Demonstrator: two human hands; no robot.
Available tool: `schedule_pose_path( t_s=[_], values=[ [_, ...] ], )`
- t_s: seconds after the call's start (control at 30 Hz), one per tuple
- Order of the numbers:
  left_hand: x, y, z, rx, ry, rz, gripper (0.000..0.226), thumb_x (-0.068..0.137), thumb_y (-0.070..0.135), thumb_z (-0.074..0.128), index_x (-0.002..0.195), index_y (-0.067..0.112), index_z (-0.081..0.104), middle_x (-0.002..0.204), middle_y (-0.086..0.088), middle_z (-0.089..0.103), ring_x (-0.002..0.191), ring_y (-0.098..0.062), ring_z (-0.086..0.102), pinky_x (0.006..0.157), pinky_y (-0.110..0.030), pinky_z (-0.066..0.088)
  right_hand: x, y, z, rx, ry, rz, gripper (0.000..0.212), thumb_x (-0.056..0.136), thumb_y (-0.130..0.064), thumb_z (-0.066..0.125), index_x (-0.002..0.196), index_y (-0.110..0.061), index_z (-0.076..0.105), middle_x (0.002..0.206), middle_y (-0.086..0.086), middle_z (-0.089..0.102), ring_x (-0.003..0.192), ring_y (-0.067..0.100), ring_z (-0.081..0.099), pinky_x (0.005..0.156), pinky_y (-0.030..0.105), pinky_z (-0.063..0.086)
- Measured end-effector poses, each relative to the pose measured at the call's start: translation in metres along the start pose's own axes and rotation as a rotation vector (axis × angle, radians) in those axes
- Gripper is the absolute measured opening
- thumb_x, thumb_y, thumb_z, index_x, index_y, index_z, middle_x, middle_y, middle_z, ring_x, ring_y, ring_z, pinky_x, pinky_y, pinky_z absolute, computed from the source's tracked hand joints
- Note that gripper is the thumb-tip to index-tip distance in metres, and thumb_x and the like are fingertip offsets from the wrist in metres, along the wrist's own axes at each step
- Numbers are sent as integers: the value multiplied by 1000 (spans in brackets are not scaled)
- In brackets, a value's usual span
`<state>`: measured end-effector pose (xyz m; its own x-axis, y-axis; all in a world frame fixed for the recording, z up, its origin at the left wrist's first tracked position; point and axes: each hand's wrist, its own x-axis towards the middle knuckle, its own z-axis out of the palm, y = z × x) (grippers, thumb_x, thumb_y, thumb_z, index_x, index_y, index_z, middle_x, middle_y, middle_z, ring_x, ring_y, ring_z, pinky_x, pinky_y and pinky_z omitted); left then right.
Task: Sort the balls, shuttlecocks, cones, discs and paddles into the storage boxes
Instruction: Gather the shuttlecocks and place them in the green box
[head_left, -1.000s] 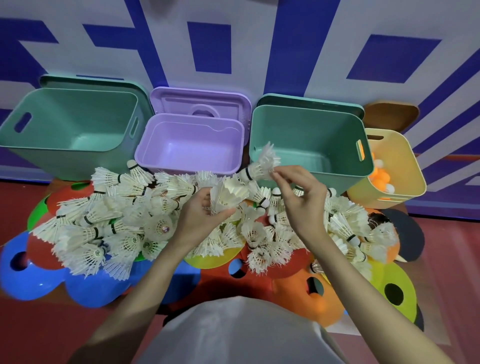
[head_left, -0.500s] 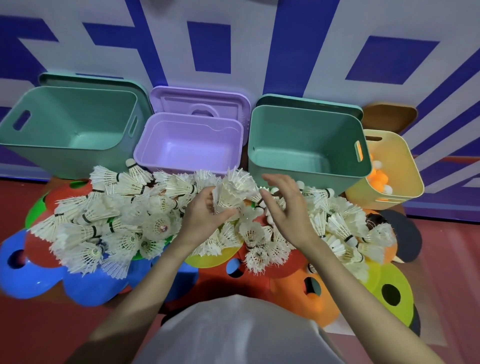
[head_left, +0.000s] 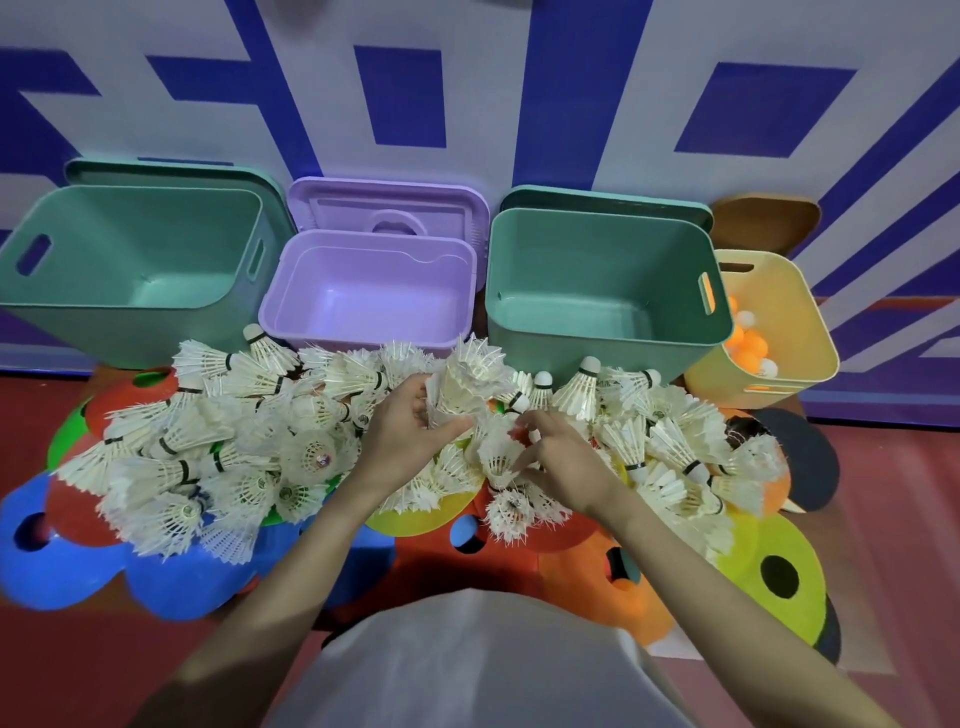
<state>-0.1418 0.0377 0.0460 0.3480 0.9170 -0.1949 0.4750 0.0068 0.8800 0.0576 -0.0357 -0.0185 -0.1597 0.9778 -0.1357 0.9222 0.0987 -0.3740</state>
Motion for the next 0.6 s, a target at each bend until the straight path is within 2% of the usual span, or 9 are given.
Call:
schedule_pose_path(
  t_s=[0.17, 0.23, 0.3, 0.4, 0.43, 0.5, 0.6],
  values=[
    [3, -1, 0, 19, 3, 12, 53, 80, 21, 77, 126, 21, 50, 84, 23, 45, 73, 3, 49, 72, -21, 45, -10, 3, -18, 104, 108, -12, 12, 83, -23, 72, 94, -20, 76, 130, 4, 47, 119, 20, 43, 99, 33, 39],
    [5, -2, 1, 32, -5, 10, 60, 79, 23, 78, 132, 17, 49, 83, 19, 45, 78, -9, 52, 77, -31, 49, -13, 7, -29, 130, 167, 7, 11, 83, -19, 71, 93, -16, 74, 126, 6, 51, 115, 23, 47, 96, 37, 43],
    [7, 3, 3, 42, -20, 13, 60, 79, 23, 78, 132, 16, 50, 83, 18, 48, 79, -10, 54, 82, -37, 51, -17, 11, -42, 130, 272, 39, 8, 84, -15, 69, 92, -12, 70, 115, 7, 59, 105, 26, 54, 91, 41, 46],
    [11, 9, 6, 42, -54, 42, 39, 79, 19, 78, 110, 30, 57, 87, 15, 58, 73, 8, 57, 78, -29, 51, -24, 9, -65, 222, 552, 179, 6, 91, -14, 60, 91, -10, 64, 88, 3, 64, 83, 20, 55, 76, 40, 48],
    [14, 11, 7, 45, -64, 56, 40, 78, 20, 79, 111, 30, 57, 91, 13, 62, 78, 8, 58, 79, -27, 52, -26, 8, -73, 295, 663, 227, 7, 92, -15, 58, 91, -10, 63, 84, 1, 63, 79, 17, 54, 73, 37, 47],
    [20, 16, 10, 70, -85, 80, 49, 78, 22, 79, 122, 20, 57, 101, 13, 62, 90, 4, 57, 81, -17, 48, -29, 7, -87, 440, 855, 258, 7, 93, -16, 57, 90, -11, 61, 83, -1, 61, 77, 14, 53, 70, 30, 45],
    [30, 26, 17, 105, -115, 113, 47, 78, 19, 79, 118, 24, 54, 96, 23, 54, 83, 17, 52, 69, 1, 40, -27, 8, -100, 571, 946, 215, 6, 93, -15, 58, 92, -11, 62, 85, -3, 62, 78, 11, 56, 72, 23, 45]
  ],
)
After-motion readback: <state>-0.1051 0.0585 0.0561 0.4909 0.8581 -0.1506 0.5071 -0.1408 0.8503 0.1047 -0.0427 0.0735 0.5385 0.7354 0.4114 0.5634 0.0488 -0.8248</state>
